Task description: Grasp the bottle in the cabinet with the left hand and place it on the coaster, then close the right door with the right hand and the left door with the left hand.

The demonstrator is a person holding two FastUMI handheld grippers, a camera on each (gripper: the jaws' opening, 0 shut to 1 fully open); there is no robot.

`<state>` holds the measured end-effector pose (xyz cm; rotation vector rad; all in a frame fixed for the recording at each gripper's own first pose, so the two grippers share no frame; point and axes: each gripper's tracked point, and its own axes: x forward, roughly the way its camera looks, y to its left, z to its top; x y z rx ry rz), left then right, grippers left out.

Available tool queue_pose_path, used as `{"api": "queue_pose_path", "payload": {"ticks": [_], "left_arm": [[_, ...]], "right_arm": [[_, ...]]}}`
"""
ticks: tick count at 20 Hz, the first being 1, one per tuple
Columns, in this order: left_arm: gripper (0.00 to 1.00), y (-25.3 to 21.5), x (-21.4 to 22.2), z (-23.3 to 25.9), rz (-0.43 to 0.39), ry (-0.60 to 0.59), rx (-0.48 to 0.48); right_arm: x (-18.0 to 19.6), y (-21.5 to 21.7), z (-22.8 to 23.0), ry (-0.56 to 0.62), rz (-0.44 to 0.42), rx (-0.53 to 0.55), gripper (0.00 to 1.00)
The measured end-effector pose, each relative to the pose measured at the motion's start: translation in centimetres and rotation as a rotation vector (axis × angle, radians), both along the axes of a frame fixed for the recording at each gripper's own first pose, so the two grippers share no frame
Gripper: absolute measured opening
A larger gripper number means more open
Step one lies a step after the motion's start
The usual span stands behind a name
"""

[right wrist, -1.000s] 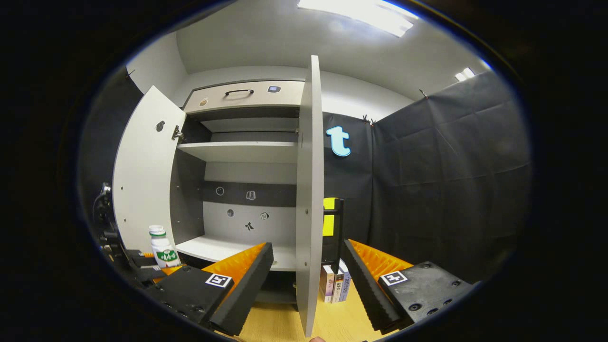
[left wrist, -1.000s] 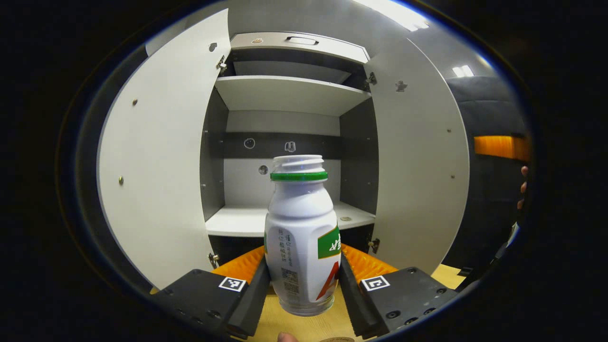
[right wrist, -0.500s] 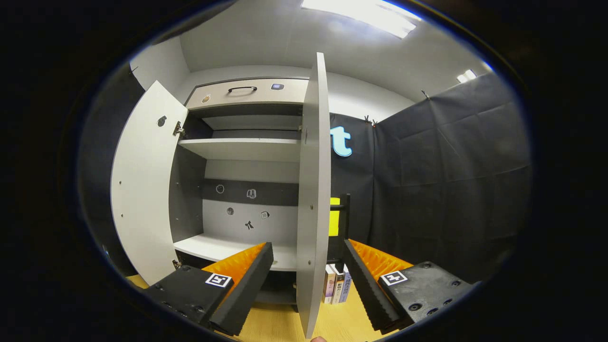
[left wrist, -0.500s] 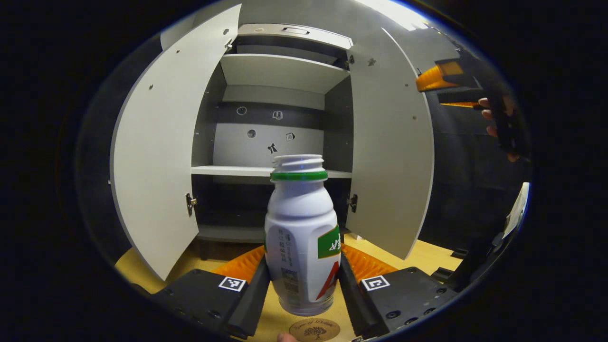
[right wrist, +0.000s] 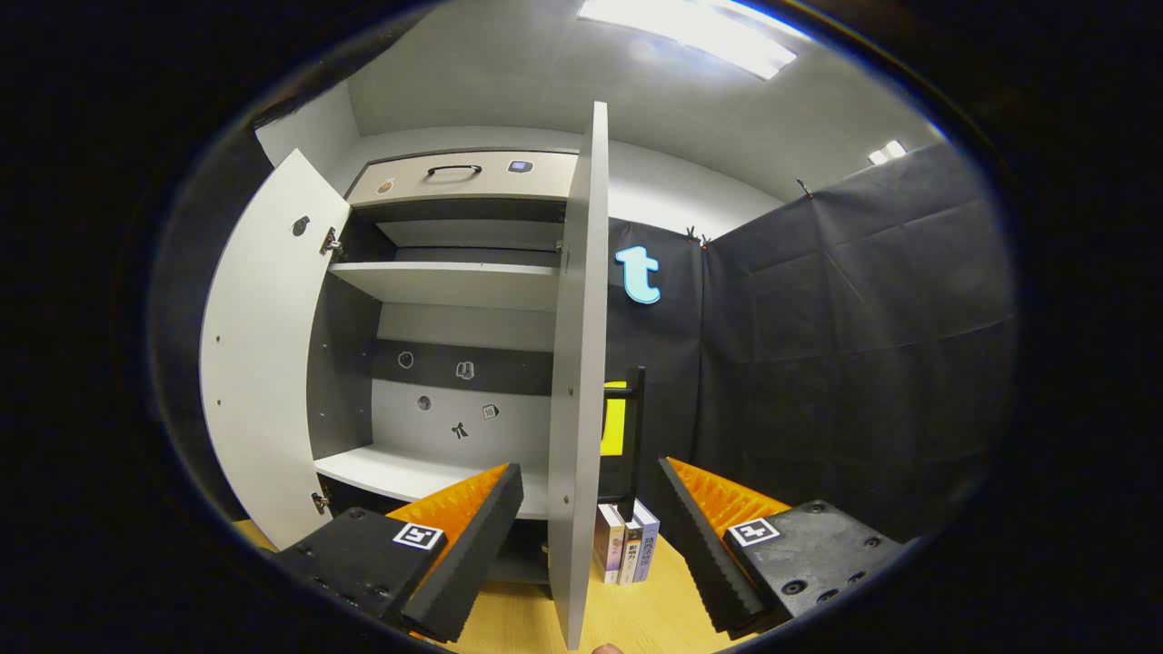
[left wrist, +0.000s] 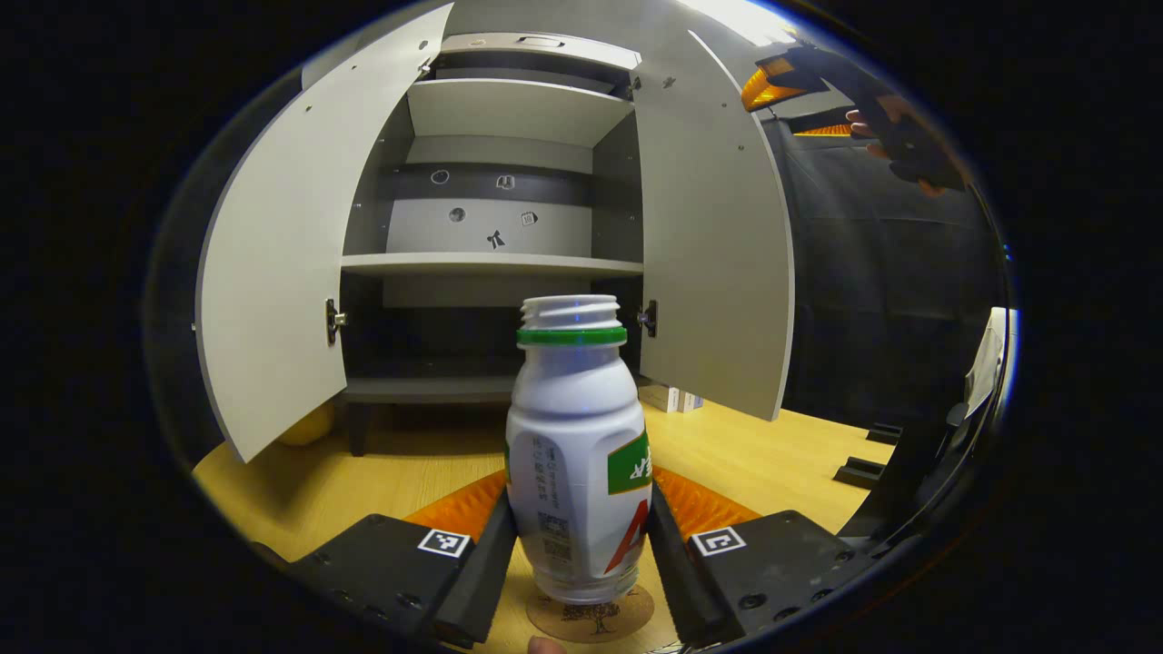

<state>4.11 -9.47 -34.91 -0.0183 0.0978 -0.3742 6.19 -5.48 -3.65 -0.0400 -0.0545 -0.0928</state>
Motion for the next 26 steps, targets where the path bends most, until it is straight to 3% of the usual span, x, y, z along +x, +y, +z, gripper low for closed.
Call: {"api": "queue_pose_path", "payload": {"ticks": [11, 14, 19, 23, 26], "left_arm": [[0.77, 0.2, -1.1, -4.2, 0.037, 0.072, -0.019], [0.89, 0.1, -1.4, -4.1, 0.046, 0.093, -0.034], [0.95, 0.7, -2.8, -4.3, 0.060, 0.144, -0.017], [0.95, 2.2, -5.1, -1.7, 0.096, 0.168, -0.020], [0.95, 3.3, -6.7, 3.4, 0.116, 0.150, -0.047]], "right_arm": [[-0.5, 0.0, -1.4, 0.036, 0.012, -0.019, 0.97], [-0.6, 0.1, -1.4, 0.035, 0.021, -0.037, 0.97], [-0.7, 0.6, -1.0, 0.034, 0.047, -0.005, 0.98], [-0.5, 0.4, -0.2, 0.031, 0.047, 0.017, 0.97], [-0.3, 0.2, 0.2, 0.054, 0.052, 0.033, 0.97]]}}
